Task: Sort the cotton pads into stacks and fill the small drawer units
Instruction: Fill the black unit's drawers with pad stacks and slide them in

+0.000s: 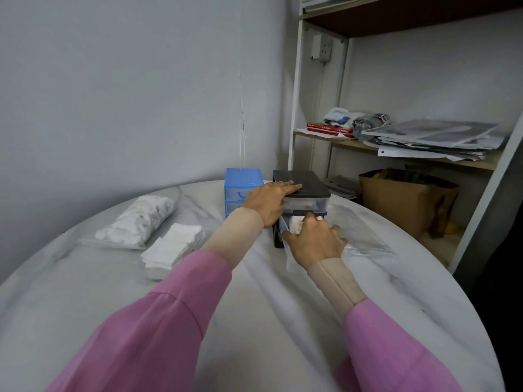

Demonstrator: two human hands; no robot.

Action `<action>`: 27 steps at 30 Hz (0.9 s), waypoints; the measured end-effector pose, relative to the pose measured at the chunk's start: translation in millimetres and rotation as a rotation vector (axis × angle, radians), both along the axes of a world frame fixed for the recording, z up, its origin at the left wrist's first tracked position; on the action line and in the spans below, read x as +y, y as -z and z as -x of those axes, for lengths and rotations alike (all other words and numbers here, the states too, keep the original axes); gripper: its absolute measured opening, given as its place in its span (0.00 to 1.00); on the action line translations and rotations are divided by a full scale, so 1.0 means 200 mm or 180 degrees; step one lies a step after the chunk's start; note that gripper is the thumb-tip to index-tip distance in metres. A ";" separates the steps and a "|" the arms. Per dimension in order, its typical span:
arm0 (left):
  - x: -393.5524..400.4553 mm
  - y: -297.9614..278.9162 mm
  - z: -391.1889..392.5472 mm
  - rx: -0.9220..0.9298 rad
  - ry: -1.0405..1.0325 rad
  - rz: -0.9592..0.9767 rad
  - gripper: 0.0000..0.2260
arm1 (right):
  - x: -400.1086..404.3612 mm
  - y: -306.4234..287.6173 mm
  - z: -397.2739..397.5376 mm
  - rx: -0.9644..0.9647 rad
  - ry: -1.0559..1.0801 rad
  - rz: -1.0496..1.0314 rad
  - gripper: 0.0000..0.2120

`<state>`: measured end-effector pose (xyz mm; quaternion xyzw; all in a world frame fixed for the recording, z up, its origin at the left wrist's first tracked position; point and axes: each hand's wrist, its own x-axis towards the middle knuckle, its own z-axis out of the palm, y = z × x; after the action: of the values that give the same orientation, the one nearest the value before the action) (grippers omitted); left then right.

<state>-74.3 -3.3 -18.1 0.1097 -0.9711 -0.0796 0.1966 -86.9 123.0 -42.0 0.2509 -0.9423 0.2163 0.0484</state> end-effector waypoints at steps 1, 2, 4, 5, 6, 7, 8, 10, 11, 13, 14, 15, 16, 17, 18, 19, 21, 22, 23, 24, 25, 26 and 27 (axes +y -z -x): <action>0.00 0.00 0.00 0.0007 -0.0008 0.0014 0.23 | -0.01 0.00 0.00 -0.0014 0.0027 0.0005 0.25; -0.01 0.00 0.00 0.0010 -0.0011 0.0021 0.23 | -0.01 0.00 0.00 -0.0018 0.0050 0.0014 0.25; -0.01 0.00 0.00 0.0006 -0.0006 0.0045 0.22 | -0.02 0.01 0.00 0.0012 0.0061 0.0039 0.25; -0.01 0.00 0.00 0.0000 -0.0006 0.0063 0.22 | -0.02 0.01 0.00 0.0059 0.0044 0.0036 0.24; -0.01 0.01 0.00 0.0002 -0.0009 0.0075 0.23 | -0.02 0.01 0.01 0.0126 0.0002 0.0022 0.24; -0.01 0.01 0.01 0.0009 -0.0013 0.0078 0.23 | -0.02 0.01 0.02 0.0188 -0.0061 0.0015 0.24; -0.01 0.01 0.01 0.0022 -0.0022 0.0073 0.23 | -0.01 0.02 0.03 0.0218 -0.0132 0.0042 0.23; -0.01 0.02 0.01 0.0050 -0.0035 0.0043 0.23 | 0.01 0.03 0.06 0.0223 -0.0264 0.0193 0.24; -0.01 0.02 0.01 0.0059 -0.0038 0.0026 0.23 | 0.02 0.03 0.08 0.0222 -0.0314 0.0282 0.24; 0.00 0.03 0.01 0.0082 -0.0056 0.0005 0.23 | 0.03 0.05 0.11 0.0238 -0.0366 0.0396 0.25; 0.00 0.03 0.01 0.0102 -0.0059 -0.0009 0.23 | 0.02 0.06 0.12 0.0256 -0.0383 0.0396 0.25; 0.00 0.02 0.01 0.0117 -0.0055 -0.0028 0.23 | 0.02 0.06 0.13 0.0289 -0.0407 0.0386 0.24; 0.01 0.02 0.01 0.0122 -0.0049 -0.0048 0.24 | 0.01 0.06 0.14 0.0314 -0.0436 0.0397 0.24; 0.01 0.02 0.01 0.0122 -0.0037 -0.0058 0.24 | 0.00 0.07 0.16 0.0343 -0.0466 0.0442 0.24; 0.01 0.02 0.01 0.0118 -0.0030 -0.0052 0.24 | -0.01 0.07 0.16 0.0360 -0.0473 0.0507 0.23; 0.01 0.02 0.01 0.0111 -0.0033 -0.0041 0.24 | -0.02 0.07 0.17 0.0399 -0.0453 0.0575 0.23; 0.01 0.02 0.01 0.0086 -0.0062 -0.0027 0.24 | -0.03 0.07 0.16 0.0476 -0.0363 0.0688 0.24; 0.01 0.02 0.01 0.0074 -0.0062 -0.0033 0.24 | -0.03 0.07 0.15 0.0490 -0.0336 0.0760 0.25; 0.01 0.02 0.01 0.0069 -0.0042 -0.0050 0.24 | -0.02 0.07 0.15 0.0506 -0.0320 0.0836 0.25; 0.01 0.02 0.01 0.0073 -0.0007 -0.0087 0.25 | 0.00 0.06 0.16 0.0519 -0.0310 0.0880 0.24; 0.01 0.03 0.01 0.0087 0.0036 -0.0163 0.25 | 0.02 0.05 0.16 0.0549 -0.0318 0.0892 0.23; 0.01 0.03 0.00 0.0126 0.0075 -0.0295 0.25 | 0.04 0.04 0.17 0.0551 -0.0346 0.0881 0.21; 0.01 0.04 0.00 0.0197 0.0118 -0.0483 0.25 | 0.06 0.03 0.19 0.0502 -0.0408 0.0888 0.20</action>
<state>-75.1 -1.9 -26.2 0.1037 -0.9576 -0.1599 0.2161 -125.6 134.9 -47.6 0.3174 -0.8785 0.3272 0.1426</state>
